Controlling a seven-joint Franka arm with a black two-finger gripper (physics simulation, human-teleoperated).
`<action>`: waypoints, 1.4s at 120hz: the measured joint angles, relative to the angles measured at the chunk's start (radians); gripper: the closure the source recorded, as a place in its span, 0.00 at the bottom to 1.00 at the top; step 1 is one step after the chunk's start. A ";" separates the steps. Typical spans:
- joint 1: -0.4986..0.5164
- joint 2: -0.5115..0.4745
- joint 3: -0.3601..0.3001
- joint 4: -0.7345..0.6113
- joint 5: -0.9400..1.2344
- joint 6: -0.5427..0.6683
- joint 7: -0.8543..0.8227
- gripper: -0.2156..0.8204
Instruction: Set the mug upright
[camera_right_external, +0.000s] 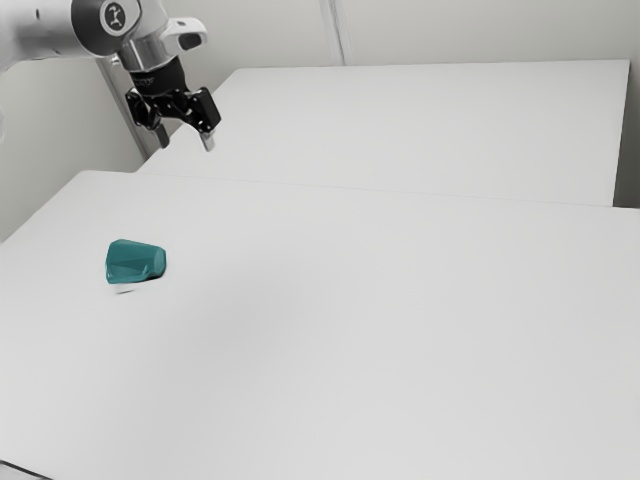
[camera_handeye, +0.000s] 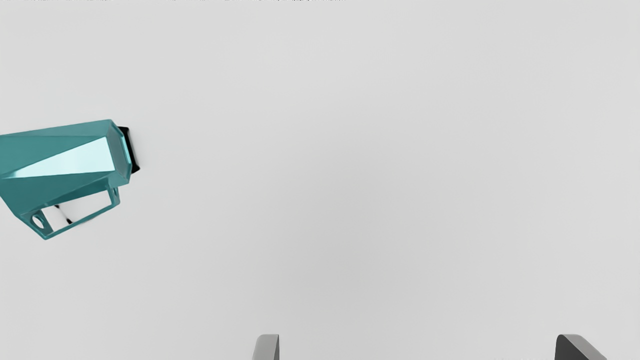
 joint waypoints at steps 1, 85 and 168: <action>-0.001 0.000 0.000 0.000 0.000 0.000 0.000 0.21; 0.096 -0.085 0.000 -0.163 -0.018 0.042 0.003 0.21; 0.568 0.151 0.006 -0.146 -0.308 0.202 0.538 0.21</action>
